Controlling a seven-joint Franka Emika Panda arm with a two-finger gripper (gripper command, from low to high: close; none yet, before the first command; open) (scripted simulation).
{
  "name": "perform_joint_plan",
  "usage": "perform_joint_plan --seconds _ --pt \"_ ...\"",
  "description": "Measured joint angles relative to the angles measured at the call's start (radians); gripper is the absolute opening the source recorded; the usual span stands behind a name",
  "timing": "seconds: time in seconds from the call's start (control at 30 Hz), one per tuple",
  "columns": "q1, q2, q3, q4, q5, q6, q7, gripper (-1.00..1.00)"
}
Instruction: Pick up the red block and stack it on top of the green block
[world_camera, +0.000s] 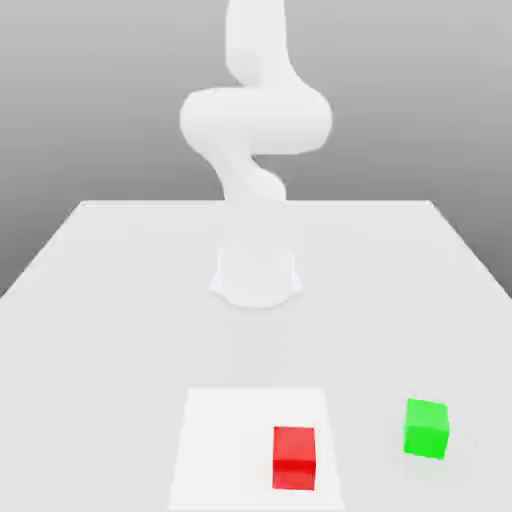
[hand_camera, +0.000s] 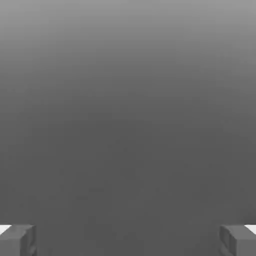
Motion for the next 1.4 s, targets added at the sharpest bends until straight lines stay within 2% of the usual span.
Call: perform_joint_plan --seconds 0.73,0.93,0.97,1.2,1.4 --pt "-0.003 0.803 0.082 -0.221 -0.037 0.350 0.143 0.00" --pt "0.021 1.020 0.056 -0.213 -0.067 0.509 0.174 0.00" --pt "0.026 1.046 0.050 -0.209 -0.073 0.531 0.178 -1.00" --pt "0.025 1.048 0.051 -0.209 -0.075 0.533 0.180 -1.00" --pt "0.038 0.866 0.092 -0.236 -0.029 0.379 0.162 -1.00"
